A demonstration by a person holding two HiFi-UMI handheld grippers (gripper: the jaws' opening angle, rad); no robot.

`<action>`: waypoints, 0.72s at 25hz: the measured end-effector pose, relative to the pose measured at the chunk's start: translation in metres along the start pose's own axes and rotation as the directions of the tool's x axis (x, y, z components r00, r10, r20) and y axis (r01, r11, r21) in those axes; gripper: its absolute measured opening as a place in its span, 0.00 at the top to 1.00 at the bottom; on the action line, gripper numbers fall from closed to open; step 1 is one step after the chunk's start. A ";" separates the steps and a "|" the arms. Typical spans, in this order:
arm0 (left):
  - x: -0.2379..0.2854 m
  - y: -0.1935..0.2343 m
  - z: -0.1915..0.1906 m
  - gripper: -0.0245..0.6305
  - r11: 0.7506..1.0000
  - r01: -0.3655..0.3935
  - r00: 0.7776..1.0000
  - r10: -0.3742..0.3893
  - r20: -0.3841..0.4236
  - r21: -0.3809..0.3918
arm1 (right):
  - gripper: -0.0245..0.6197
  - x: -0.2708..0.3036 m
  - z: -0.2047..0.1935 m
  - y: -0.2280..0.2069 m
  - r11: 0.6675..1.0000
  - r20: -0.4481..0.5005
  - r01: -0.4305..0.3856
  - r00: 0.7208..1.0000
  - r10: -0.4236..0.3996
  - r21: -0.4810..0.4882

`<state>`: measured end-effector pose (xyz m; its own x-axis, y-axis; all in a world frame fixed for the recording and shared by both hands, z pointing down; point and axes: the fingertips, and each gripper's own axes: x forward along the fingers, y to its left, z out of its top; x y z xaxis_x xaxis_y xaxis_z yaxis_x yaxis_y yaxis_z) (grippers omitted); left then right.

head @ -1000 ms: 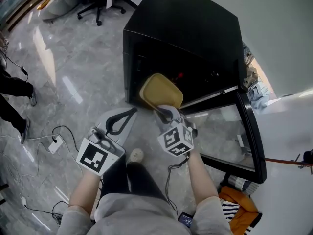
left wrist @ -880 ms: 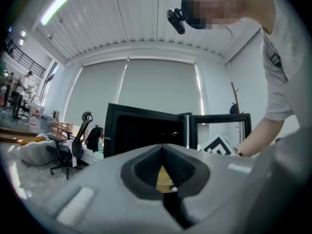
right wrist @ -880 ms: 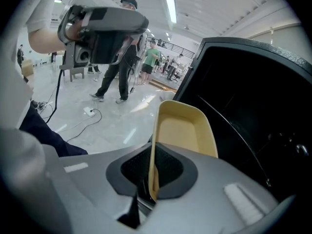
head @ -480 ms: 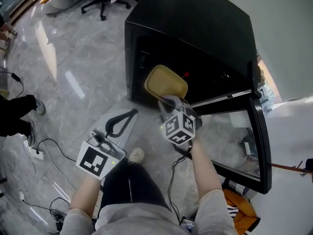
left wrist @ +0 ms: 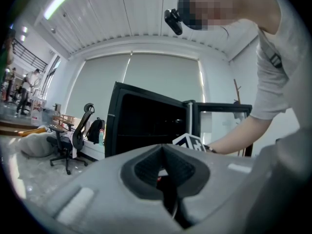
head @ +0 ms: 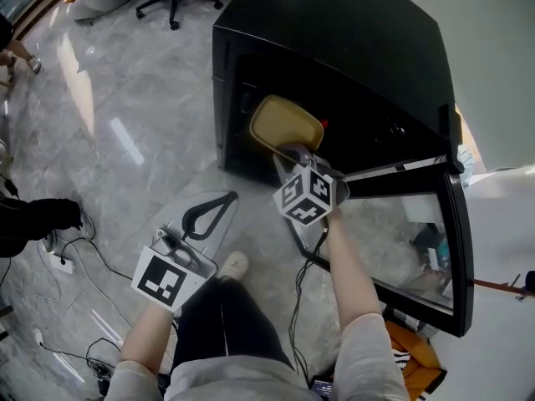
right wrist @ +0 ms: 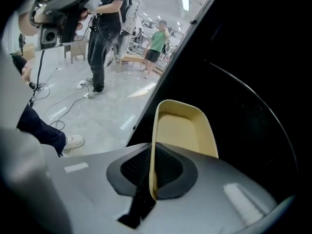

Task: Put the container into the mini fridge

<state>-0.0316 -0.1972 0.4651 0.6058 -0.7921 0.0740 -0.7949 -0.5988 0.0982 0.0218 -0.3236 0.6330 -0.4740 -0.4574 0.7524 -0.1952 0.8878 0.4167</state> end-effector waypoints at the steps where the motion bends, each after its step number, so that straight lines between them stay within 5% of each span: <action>1: 0.000 0.001 -0.002 0.96 1.000 0.002 1.000 -0.002 0.000 -0.002 | 0.95 0.004 0.000 -0.003 1.000 -0.005 0.007 1.000 -0.007 -0.001; 18: -0.009 0.021 -0.013 0.96 1.000 -0.013 1.000 0.013 -0.007 -0.008 | 0.94 0.045 -0.012 -0.035 0.999 -0.110 0.018 0.994 -0.022 -0.036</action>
<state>-0.0536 -0.2007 0.4793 0.5957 -0.7990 0.0823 -0.8024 -0.5875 0.1047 0.0173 -0.3754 0.6582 -0.3720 -0.4798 0.7946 -0.1725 0.8769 0.4486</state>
